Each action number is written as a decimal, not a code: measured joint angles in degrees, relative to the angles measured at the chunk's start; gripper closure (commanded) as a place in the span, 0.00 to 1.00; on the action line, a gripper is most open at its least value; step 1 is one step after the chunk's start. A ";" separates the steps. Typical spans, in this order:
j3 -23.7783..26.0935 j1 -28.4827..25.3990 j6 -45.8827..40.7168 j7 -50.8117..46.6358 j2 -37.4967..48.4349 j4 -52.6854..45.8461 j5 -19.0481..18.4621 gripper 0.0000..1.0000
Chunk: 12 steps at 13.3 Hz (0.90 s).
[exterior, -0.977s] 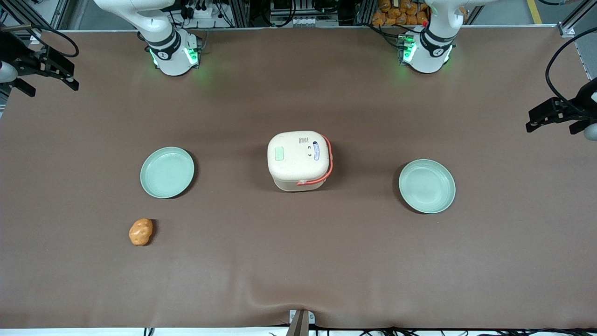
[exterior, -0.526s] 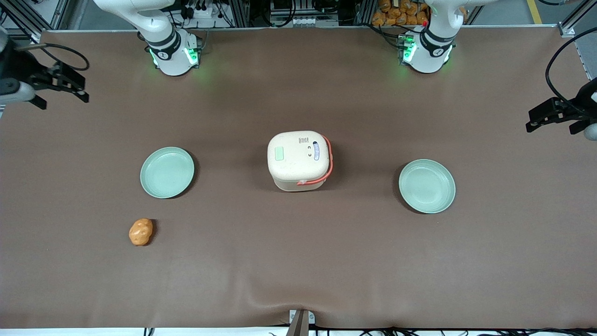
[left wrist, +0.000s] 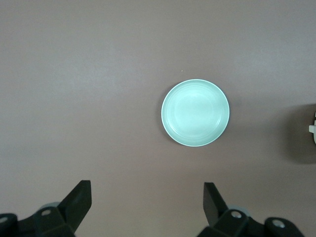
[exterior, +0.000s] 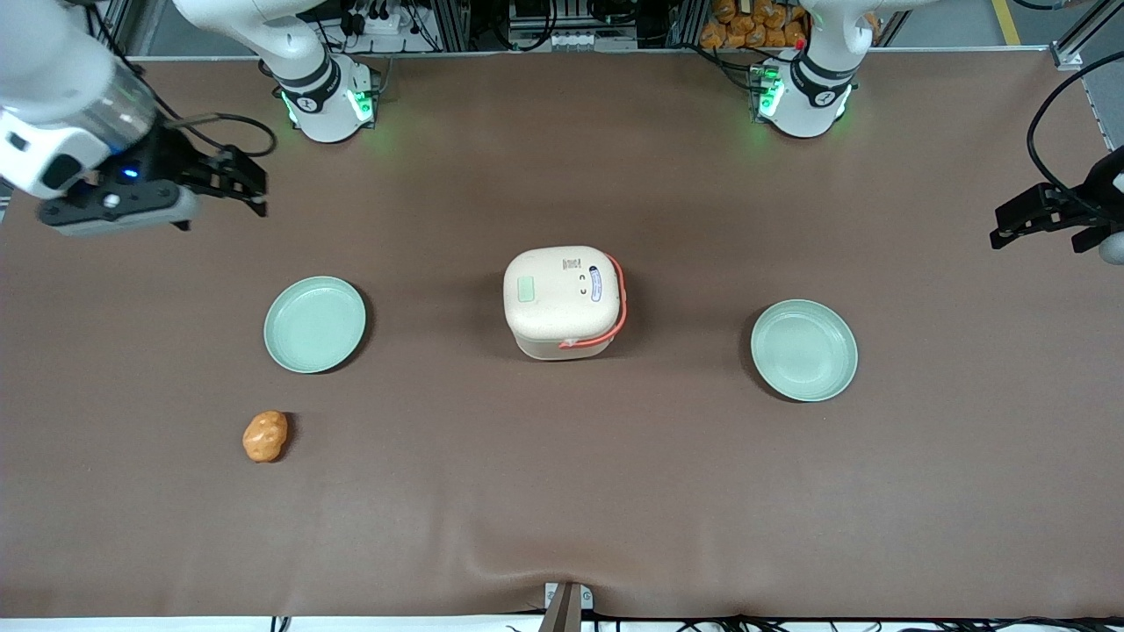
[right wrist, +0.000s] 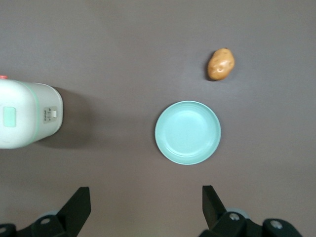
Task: Press rice cooker button with right arm
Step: 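Move the right gripper over the rice cooker's lid button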
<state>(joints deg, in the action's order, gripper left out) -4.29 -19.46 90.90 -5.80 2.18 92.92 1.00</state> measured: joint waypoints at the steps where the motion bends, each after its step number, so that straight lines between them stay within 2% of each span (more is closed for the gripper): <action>1: 0.03 -1.37 0.83 -1.75 -0.67 -0.11 0.04 0.00; 6: 0.06 -6.33 3.40 -8.64 -3.50 -0.26 0.08 0.00; 9: 0.05 -9.40 5.39 -12.00 -4.98 -0.32 0.10 0.19; 12: 0.06 -13.33 8.96 -17.33 -7.36 -0.33 0.11 0.44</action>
<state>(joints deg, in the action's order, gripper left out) -4.23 -32.79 99.87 -23.13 -5.18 92.59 1.11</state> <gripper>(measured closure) 0.247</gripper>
